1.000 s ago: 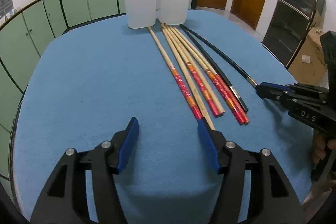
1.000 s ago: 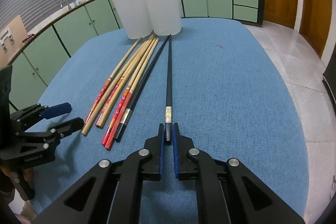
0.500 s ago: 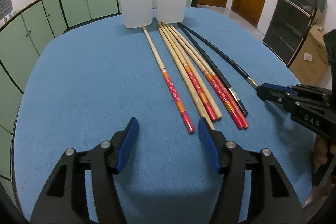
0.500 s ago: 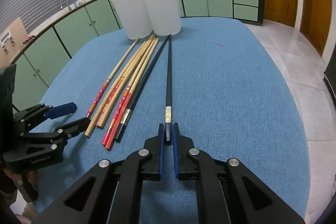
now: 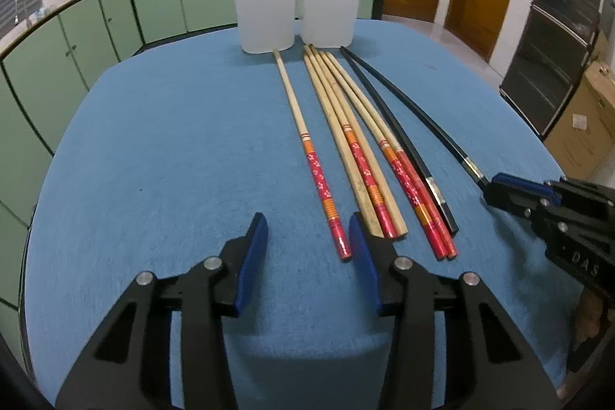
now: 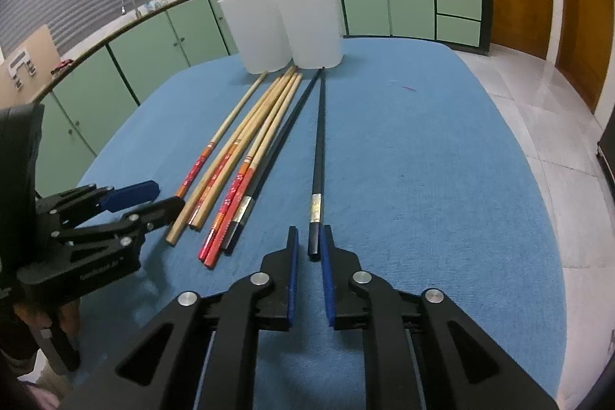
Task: Organize utensils
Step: 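Close the left tool on a red-patterned wooden chopstick while the right tool holds the black chopstick, then lift both chopsticks over the white holder and open both tools to drop them in, then move both open tools back toward the remaining chopsticks on the mat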
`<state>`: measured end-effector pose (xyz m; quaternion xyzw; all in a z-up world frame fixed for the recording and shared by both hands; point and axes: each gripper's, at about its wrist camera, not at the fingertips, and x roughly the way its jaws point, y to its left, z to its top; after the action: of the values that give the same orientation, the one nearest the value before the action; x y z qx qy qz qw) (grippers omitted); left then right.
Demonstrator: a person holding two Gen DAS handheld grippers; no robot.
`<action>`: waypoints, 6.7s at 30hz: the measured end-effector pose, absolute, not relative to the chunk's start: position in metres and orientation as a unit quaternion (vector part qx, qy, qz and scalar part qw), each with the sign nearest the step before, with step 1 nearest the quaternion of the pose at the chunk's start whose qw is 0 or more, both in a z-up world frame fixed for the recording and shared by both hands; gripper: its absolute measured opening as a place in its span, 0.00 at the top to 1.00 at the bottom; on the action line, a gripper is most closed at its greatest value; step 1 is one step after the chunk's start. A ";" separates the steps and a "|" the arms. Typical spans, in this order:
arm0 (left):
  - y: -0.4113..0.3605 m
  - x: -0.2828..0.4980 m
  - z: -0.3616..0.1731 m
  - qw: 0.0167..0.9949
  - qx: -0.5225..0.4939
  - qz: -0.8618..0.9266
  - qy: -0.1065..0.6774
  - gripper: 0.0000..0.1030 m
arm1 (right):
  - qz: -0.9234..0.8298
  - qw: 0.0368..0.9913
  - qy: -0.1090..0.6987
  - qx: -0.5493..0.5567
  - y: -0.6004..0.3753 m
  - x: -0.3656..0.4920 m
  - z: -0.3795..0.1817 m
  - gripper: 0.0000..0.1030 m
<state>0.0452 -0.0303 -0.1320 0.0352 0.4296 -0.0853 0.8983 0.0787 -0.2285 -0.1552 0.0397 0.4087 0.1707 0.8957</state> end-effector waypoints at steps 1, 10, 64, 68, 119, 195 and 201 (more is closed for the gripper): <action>-0.030 0.045 -0.132 0.899 0.033 -0.083 0.430 0.59 | 0.171 0.895 0.409 0.039 -0.228 0.079 -0.155 0.88; -0.027 0.045 -0.132 0.899 0.025 -0.084 0.429 0.58 | 0.175 0.895 0.408 0.031 -0.228 0.076 -0.154 0.77; -0.024 0.039 -0.117 0.907 0.027 -0.094 0.410 0.95 | 0.150 0.902 0.405 0.013 -0.227 0.078 -0.149 0.94; -0.018 0.032 -0.092 0.919 0.030 -0.089 0.383 0.95 | 0.147 0.912 0.382 0.011 -0.235 0.074 -0.128 0.94; -0.008 0.066 0.119 0.985 0.013 -0.092 0.143 0.95 | 0.242 0.950 0.196 -0.003 -0.251 0.145 0.108 0.94; -0.013 0.036 -0.107 0.923 0.032 -0.089 0.372 0.32 | 0.152 0.925 0.349 -0.003 -0.217 0.070 -0.137 0.47; -0.014 0.036 -0.117 0.909 0.032 -0.103 0.402 0.32 | 0.181 0.911 0.371 -0.017 -0.207 0.070 -0.145 0.49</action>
<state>0.0363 -0.0139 -0.1174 0.0320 0.4024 -0.1027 0.9091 0.0704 -0.2067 -0.1447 -0.0171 0.3711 0.1815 0.9105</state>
